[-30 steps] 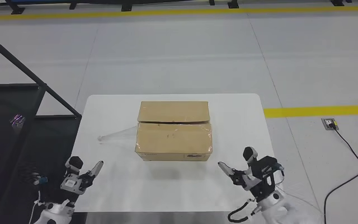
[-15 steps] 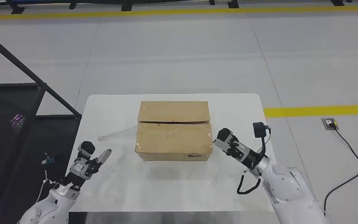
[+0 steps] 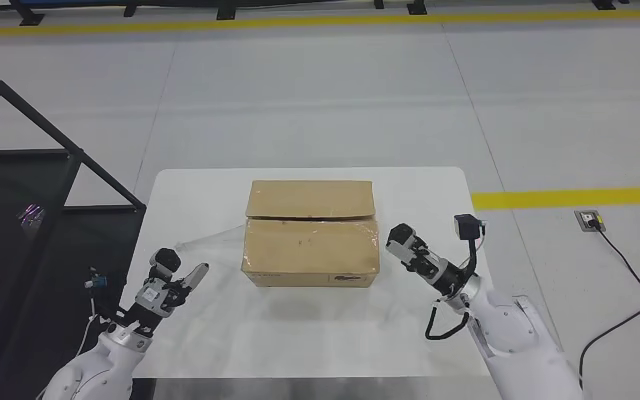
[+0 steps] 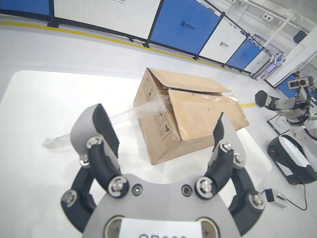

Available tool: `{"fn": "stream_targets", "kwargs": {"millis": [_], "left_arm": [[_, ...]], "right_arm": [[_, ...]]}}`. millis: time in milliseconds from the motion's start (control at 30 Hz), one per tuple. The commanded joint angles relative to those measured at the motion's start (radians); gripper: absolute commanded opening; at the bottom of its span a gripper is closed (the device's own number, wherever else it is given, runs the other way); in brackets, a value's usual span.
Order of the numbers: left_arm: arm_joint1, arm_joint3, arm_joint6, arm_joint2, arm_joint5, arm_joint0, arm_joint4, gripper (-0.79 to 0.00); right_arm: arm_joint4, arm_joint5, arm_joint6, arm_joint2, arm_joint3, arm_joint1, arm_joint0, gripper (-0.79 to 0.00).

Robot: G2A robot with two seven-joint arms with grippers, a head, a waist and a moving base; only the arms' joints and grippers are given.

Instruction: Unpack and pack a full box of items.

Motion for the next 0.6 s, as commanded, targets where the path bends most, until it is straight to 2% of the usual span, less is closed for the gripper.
{"fn": "stream_targets", "kwargs": {"millis": [0, 233, 400, 567], "left_arm": [[0.002, 0.006, -0.021, -0.003, -0.003, -0.01, -0.027, 0.0], [0.003, 0.01, -0.045, -0.005, -0.005, -0.017, -0.05, 0.0], [0.003, 0.01, -0.045, -0.005, -0.005, -0.017, -0.05, 0.0], [0.003, 0.01, -0.045, -0.005, -0.005, -0.017, -0.05, 0.0]], "right_arm": [[0.071, -0.031, 0.049, -0.005, 0.068, 0.0, 0.045, 0.0], [0.166, -0.087, 0.187, -0.055, 0.269, -0.005, 0.185, 0.0], [0.088, -0.088, 0.161, -0.09, 0.358, -0.012, 0.248, 0.0], [0.095, -0.102, 0.163, -0.123, 0.412, -0.021, 0.281, 0.0]]}}
